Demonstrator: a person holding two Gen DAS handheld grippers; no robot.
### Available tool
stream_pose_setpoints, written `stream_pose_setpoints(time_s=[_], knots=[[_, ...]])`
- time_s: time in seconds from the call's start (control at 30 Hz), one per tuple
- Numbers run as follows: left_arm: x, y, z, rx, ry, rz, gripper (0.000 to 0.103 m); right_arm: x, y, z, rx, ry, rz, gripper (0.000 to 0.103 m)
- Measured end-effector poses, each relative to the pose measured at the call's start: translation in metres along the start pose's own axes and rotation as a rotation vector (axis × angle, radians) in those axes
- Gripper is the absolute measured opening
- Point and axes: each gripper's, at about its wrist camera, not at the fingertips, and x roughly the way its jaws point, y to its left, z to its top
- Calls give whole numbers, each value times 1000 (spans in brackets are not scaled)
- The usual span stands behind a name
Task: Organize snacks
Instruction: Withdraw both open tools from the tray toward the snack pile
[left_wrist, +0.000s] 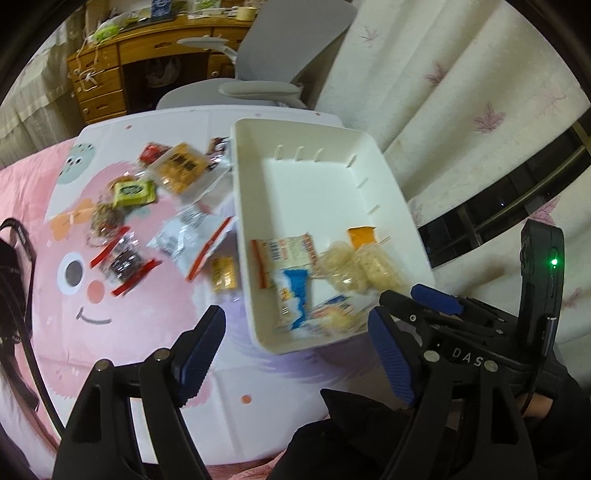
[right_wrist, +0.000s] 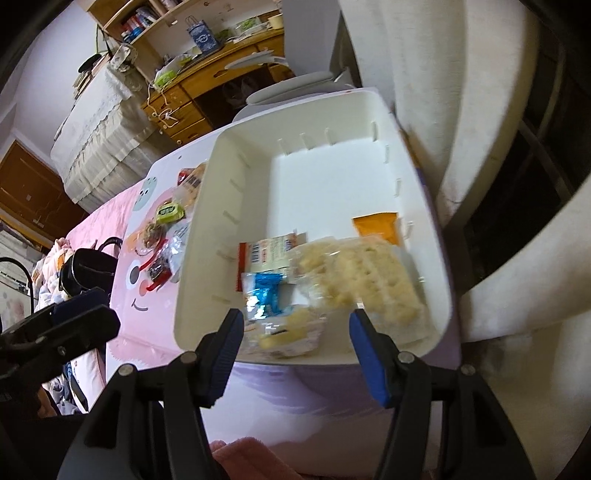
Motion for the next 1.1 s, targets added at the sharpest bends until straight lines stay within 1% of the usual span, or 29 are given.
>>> stream_pose_setpoints(time_s=[0.17, 0.33, 0.5, 0.83, 0.97, 1.1], knots=[[-10, 33, -9, -32, 13, 25, 78, 8, 30, -5, -3, 11, 9, 60], [-27, 68, -14, -45, 3, 47, 78, 15, 63, -10, 3, 12, 12, 60], [-52, 113, -16, -55, -18, 57, 78, 22, 103, -17, 23, 5, 12, 60], [-94, 198, -13, -6, -46, 52, 78, 35, 179, -40, 110, -54, 2, 60], [-105, 221, -8, 33, -61, 45, 79, 39, 204, -49, 152, -84, -11, 60], [-115, 244, -1, 47, -87, 16, 79, 44, 221, -58, 184, -90, -29, 60]])
